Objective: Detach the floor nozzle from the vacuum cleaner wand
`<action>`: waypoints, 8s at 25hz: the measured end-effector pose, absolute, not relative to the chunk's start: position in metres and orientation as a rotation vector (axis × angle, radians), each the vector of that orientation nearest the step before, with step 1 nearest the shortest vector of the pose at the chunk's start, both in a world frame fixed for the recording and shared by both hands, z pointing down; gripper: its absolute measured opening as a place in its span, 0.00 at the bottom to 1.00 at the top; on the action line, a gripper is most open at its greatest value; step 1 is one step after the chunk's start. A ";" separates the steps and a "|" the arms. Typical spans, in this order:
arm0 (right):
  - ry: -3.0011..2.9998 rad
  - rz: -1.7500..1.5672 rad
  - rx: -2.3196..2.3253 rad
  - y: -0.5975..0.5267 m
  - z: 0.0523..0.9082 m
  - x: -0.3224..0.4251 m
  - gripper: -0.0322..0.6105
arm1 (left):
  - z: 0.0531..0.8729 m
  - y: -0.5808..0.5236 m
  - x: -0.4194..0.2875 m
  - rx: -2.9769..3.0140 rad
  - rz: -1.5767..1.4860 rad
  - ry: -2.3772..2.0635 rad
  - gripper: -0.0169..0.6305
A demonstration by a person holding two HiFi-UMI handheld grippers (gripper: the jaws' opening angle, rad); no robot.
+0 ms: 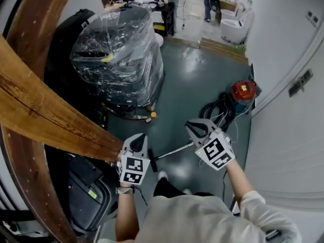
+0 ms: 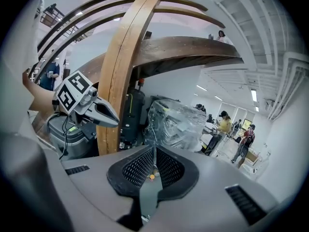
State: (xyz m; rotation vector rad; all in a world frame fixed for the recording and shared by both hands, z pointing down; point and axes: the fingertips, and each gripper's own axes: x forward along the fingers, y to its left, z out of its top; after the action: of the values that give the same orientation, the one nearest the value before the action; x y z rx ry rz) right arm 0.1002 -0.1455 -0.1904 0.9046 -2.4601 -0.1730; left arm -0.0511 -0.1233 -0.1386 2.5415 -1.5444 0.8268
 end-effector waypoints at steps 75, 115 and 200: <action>-2.474 -0.125 0.874 -0.221 0.151 0.037 0.10 | 0.221 -0.194 -0.109 2.430 0.822 -1.462 0.03; -2.567 -0.146 0.876 -0.220 0.429 0.008 0.10 | 0.499 -0.176 -0.130 2.398 0.773 -1.569 0.03; -2.200 0.052 -0.150 -0.150 0.759 -0.022 0.27 | 0.765 -0.110 -0.104 2.364 1.275 -0.880 0.24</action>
State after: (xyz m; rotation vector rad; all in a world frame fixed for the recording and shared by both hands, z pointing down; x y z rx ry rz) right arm -0.0215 -0.1502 0.7594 -0.1498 -2.2002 0.0519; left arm -0.1040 -0.1098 0.7649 2.3640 -0.8804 1.2746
